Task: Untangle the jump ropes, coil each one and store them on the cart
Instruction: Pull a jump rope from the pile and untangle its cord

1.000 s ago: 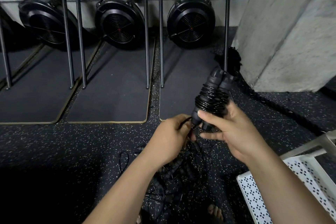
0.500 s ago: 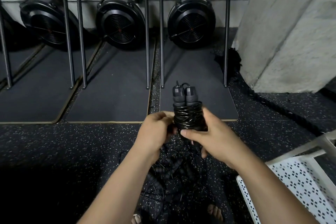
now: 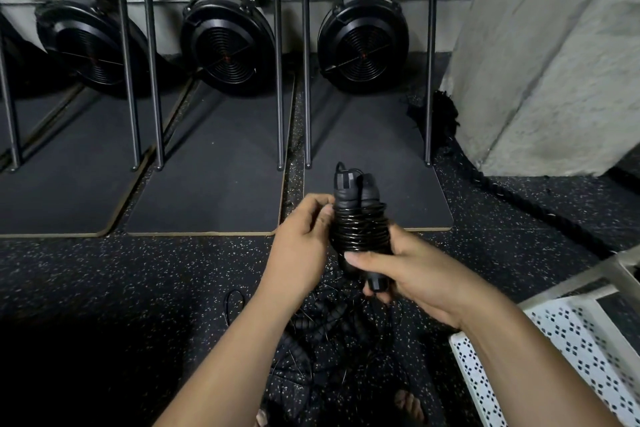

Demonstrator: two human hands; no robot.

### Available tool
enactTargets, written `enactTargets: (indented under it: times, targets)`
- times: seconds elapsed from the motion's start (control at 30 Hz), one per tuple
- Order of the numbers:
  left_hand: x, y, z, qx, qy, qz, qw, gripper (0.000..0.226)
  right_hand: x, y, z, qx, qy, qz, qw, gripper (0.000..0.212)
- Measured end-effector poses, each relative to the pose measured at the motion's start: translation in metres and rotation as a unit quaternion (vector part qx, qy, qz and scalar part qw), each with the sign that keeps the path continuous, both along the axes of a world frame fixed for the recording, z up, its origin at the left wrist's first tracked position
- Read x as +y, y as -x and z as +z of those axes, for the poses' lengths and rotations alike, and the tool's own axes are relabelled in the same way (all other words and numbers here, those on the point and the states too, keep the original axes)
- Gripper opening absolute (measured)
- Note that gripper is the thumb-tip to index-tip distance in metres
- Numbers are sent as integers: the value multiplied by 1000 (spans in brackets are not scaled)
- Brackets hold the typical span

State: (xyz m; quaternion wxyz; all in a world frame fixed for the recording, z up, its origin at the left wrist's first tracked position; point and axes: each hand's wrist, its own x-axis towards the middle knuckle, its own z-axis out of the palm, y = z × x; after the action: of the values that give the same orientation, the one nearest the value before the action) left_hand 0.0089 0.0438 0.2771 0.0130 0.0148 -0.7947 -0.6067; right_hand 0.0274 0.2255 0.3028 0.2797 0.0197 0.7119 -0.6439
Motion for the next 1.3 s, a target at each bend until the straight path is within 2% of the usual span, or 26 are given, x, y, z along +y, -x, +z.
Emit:
enactTargets:
  times: [0.13,0.33,0.5,0.6,0.67,0.77,0.87,0.97,1.03,1.13,1.2,1.3]
  targets:
    - [4,-6,12,-28,-48,11,998,40,-2,-1,-4,19,-15,19,1000,40]
    - [5,-9,20,-88,-128,-20,988,62,-6,-1,-7,63,-111,29,991,28]
    - [-2,-6,29,-123,-130,7,984,62,-1,-6,-5,47,-126,116,984,23]
    - [-9,-4,32,-171,-165,1,971,66,1,-5,-3,43,-73,132,988,22]
    - [-12,-2,35,-191,-226,13,955,63,1,-6,-1,41,-24,110,993,25]
    - [-16,1,39,-224,-316,13,922,53,-1,-7,0,23,47,76,996,45]
    - [-17,3,39,-226,-372,7,900,48,-4,-7,3,-17,169,49,984,55]
    - [-19,5,38,-213,-383,22,899,61,-6,-5,10,-61,259,22,964,59]
    - [-22,6,37,-204,-330,49,920,63,-11,-6,7,-57,216,2,975,53]
    - [-24,7,31,-187,-237,62,951,56,-15,-9,-5,-7,83,-6,997,44]
    - [-21,5,30,-189,-216,46,957,52,-15,-10,-11,29,21,3,999,46]
    - [-15,3,29,-184,-217,29,958,50,-15,-7,-14,51,10,-13,999,54]
